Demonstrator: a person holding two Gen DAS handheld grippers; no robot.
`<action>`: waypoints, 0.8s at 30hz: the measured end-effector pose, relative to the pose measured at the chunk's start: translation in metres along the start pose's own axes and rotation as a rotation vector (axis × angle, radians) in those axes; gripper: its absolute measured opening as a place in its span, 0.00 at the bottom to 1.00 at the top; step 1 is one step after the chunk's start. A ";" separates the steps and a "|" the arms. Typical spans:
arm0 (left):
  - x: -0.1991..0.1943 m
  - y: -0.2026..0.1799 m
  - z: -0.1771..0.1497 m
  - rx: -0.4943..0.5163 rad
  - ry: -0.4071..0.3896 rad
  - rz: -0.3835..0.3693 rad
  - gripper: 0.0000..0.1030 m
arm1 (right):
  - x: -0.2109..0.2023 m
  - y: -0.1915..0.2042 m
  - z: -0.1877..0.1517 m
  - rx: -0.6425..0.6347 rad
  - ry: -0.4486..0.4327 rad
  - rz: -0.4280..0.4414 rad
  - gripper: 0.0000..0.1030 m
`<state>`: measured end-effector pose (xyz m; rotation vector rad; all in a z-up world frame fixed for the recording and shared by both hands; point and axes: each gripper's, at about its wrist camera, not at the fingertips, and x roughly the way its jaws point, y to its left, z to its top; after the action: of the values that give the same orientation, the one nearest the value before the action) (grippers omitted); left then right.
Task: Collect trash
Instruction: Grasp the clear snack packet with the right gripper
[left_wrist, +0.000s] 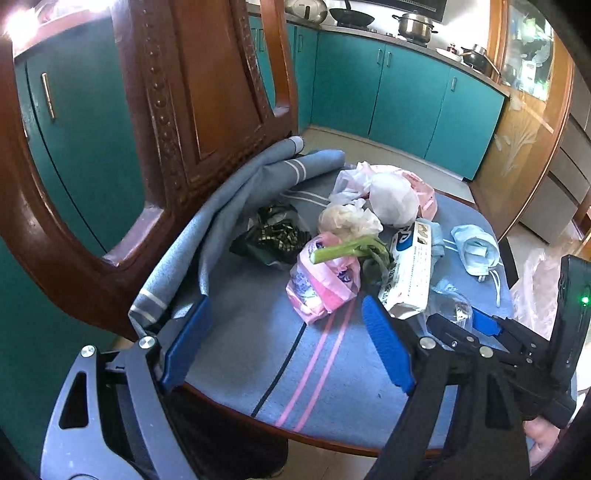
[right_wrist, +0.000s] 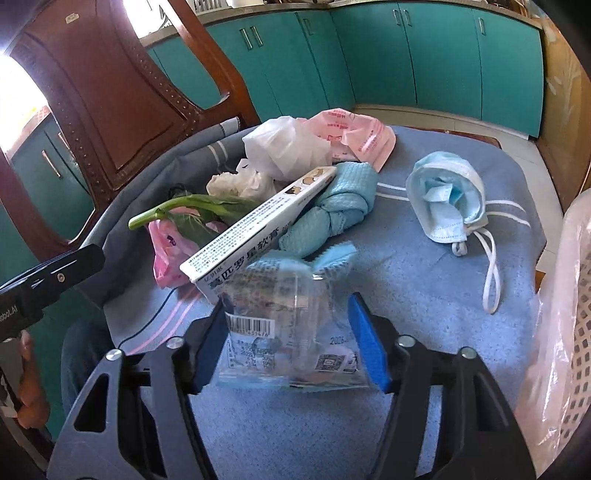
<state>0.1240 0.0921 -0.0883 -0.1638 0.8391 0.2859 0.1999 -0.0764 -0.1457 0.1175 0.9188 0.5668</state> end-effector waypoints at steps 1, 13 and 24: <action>-0.001 -0.001 0.000 0.006 -0.003 0.002 0.81 | -0.001 -0.001 -0.001 0.001 0.001 0.001 0.56; 0.000 -0.001 -0.002 0.013 -0.003 0.015 0.83 | -0.022 -0.002 -0.002 -0.021 -0.028 -0.044 0.46; 0.026 -0.014 -0.014 0.025 0.055 -0.022 0.83 | -0.030 -0.021 -0.003 0.032 -0.021 -0.093 0.46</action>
<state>0.1348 0.0805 -0.1160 -0.1575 0.8945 0.2513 0.1918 -0.1099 -0.1324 0.1085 0.9087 0.4644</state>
